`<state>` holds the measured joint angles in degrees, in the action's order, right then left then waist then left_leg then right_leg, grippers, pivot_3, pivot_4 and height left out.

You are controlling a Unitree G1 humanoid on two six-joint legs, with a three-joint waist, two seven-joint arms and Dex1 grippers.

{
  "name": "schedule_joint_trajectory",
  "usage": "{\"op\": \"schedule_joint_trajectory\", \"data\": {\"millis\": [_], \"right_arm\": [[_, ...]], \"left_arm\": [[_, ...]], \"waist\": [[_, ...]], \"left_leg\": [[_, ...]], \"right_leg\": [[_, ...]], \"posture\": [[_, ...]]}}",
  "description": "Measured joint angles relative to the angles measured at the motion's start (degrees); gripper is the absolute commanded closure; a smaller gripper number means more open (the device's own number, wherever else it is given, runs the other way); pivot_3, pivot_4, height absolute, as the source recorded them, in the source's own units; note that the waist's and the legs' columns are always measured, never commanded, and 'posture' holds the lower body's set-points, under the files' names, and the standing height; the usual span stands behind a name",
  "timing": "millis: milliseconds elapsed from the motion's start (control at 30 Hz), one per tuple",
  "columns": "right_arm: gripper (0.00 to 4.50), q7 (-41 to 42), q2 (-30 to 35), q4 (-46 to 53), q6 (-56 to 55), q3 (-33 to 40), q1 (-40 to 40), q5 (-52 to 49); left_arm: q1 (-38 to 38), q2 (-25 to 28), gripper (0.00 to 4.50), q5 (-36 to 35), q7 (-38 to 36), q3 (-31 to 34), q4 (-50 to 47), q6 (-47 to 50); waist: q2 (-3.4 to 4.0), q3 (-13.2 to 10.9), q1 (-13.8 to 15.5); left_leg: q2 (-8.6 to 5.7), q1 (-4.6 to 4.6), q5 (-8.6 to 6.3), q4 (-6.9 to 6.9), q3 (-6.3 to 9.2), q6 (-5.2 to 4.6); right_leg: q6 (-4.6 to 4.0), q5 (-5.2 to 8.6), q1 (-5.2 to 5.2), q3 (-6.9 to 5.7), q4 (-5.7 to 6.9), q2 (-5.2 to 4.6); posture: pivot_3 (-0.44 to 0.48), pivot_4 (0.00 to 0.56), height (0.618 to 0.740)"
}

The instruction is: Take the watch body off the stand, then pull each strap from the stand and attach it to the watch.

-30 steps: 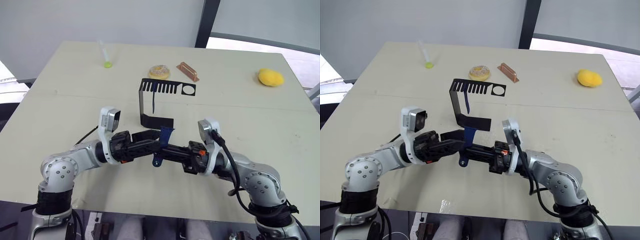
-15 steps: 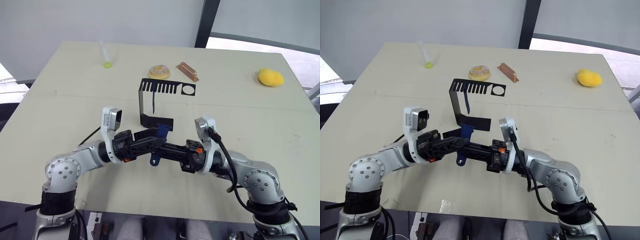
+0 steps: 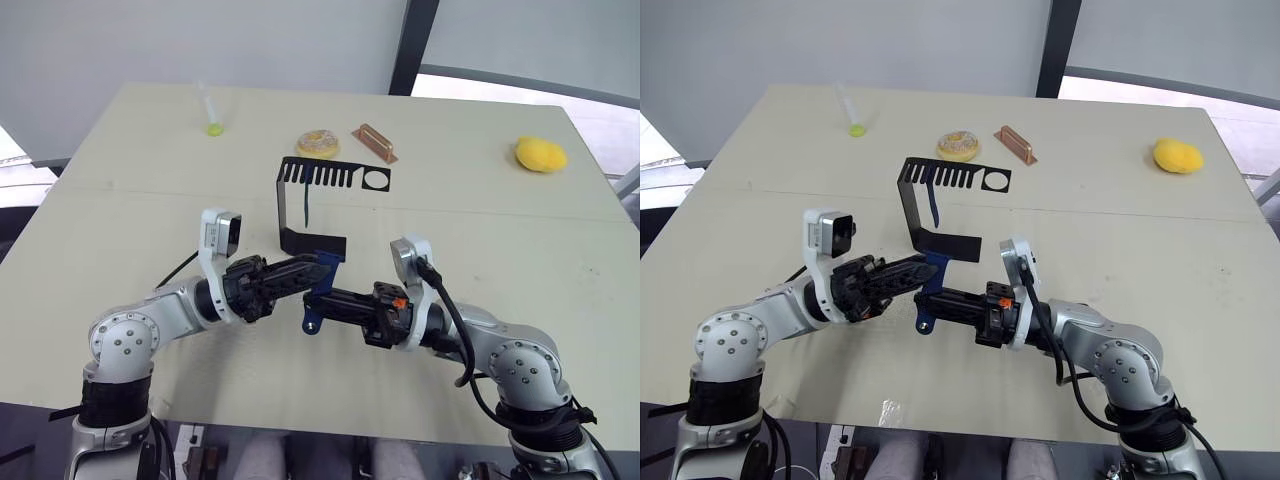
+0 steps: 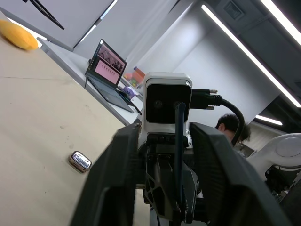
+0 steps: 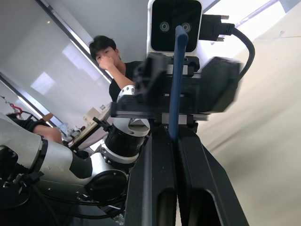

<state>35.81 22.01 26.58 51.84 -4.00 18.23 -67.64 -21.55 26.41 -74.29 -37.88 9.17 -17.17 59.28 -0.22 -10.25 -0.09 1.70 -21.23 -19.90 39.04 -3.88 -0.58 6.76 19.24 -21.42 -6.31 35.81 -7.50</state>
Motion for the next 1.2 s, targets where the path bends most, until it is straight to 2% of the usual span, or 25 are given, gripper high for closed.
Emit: {"op": "schedule_joint_trajectory", "data": {"millis": [800, 900, 967, 1200], "right_arm": [[4.50, 1.9, 1.4, 0.0, -0.1, -0.7, -1.1, 1.1], [4.50, 2.0, 1.5, 0.0, -0.2, -0.7, -1.1, 1.1], [4.50, 2.1, 1.5, 0.0, -0.2, -0.7, -1.1, 1.1], [4.50, 2.2, 1.6, 0.0, -0.2, -0.7, -1.2, 1.2]], "left_arm": [[0.8, 1.6, 4.49, -1.7, -1.3, -0.8, -0.3, 1.0], [1.0, 1.6, 3.54, -2.0, -0.5, -0.8, -0.3, 1.2], [1.0, 1.6, 2.58, -1.9, -0.2, -0.8, -0.3, 1.1], [1.0, 1.8, 2.58, -1.7, -0.4, -0.8, -0.3, 0.5]], "waist": [[0.00, 0.0, 0.0], [0.00, 0.0, 0.0], [0.00, 0.0, 0.0], [0.00, 0.0, 0.0]], "left_leg": [[0.00, -0.02, 0.00, -0.01, 0.00, 0.00], [0.00, -0.02, 0.00, -0.01, 0.00, 0.00], [0.00, -0.02, 0.00, -0.01, 0.00, 0.00], [0.00, -0.02, 0.00, -0.02, 0.00, 0.00]], "right_leg": [[0.00, 0.00, -0.01, 0.04, -0.03, 0.00], [0.00, 0.00, -0.01, 0.04, -0.04, -0.01], [0.00, 0.00, -0.01, 0.04, -0.04, -0.01], [0.00, 0.00, -0.01, 0.04, -0.04, -0.01]], "posture": [[0.000, 0.150, 0.740], [0.000, 0.150, 0.740], [0.000, 0.150, 0.740], [0.000, 0.150, 0.740]]}}
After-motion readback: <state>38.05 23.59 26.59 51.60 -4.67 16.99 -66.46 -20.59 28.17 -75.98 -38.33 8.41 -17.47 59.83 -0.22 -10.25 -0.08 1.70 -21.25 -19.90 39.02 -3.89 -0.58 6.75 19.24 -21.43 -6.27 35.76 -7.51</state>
